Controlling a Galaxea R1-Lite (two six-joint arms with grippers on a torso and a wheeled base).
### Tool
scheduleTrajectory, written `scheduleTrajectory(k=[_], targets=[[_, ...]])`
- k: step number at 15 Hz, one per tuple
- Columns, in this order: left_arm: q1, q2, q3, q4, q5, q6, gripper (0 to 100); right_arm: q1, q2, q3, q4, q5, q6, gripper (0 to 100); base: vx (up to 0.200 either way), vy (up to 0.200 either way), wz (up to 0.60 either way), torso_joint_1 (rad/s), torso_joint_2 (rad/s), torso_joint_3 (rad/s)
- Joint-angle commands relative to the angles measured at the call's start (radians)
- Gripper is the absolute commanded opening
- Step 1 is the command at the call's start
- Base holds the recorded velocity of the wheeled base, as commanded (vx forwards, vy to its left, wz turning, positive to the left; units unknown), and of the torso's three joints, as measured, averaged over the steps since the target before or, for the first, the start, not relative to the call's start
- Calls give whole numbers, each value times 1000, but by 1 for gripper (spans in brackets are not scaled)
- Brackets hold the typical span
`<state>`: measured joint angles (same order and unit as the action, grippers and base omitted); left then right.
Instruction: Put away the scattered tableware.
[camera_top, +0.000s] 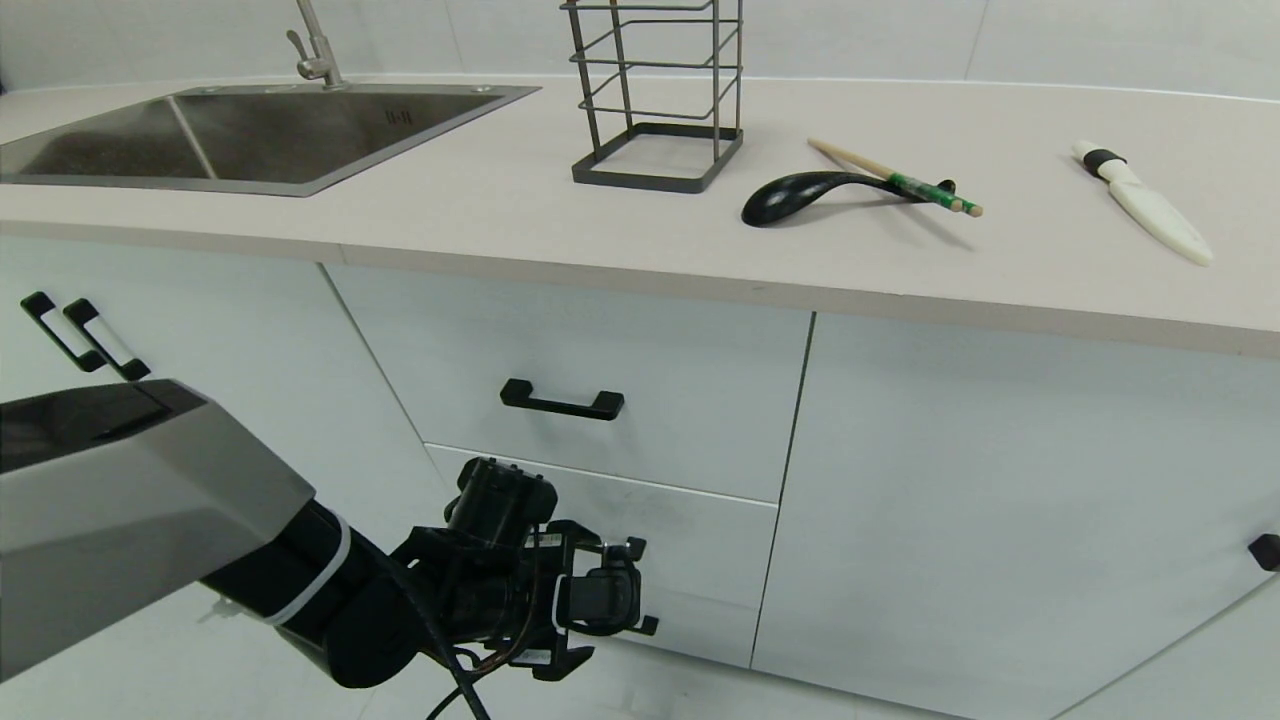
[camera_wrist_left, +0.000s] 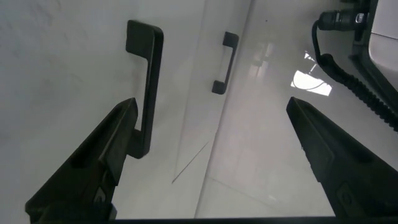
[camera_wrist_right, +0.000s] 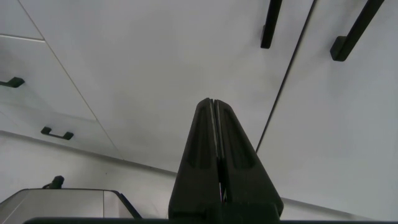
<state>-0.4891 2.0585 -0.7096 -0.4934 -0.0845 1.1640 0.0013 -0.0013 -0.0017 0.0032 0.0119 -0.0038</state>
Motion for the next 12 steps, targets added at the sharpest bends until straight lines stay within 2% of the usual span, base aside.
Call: scheduleTrajectory(k=[1, 5, 12], targets=[[0, 26, -14, -2, 0, 0, 100, 0, 1, 0, 0, 0, -1, 0, 0, 0, 0, 0, 0, 0], [3, 80, -27, -99, 0, -3, 100, 0, 1, 0, 0, 0, -1, 0, 0, 0, 0, 0, 0, 0], [4, 118, -31, -105, 0, -3, 100, 0, 1, 0, 0, 0, -1, 0, 0, 0, 0, 0, 0, 0]])
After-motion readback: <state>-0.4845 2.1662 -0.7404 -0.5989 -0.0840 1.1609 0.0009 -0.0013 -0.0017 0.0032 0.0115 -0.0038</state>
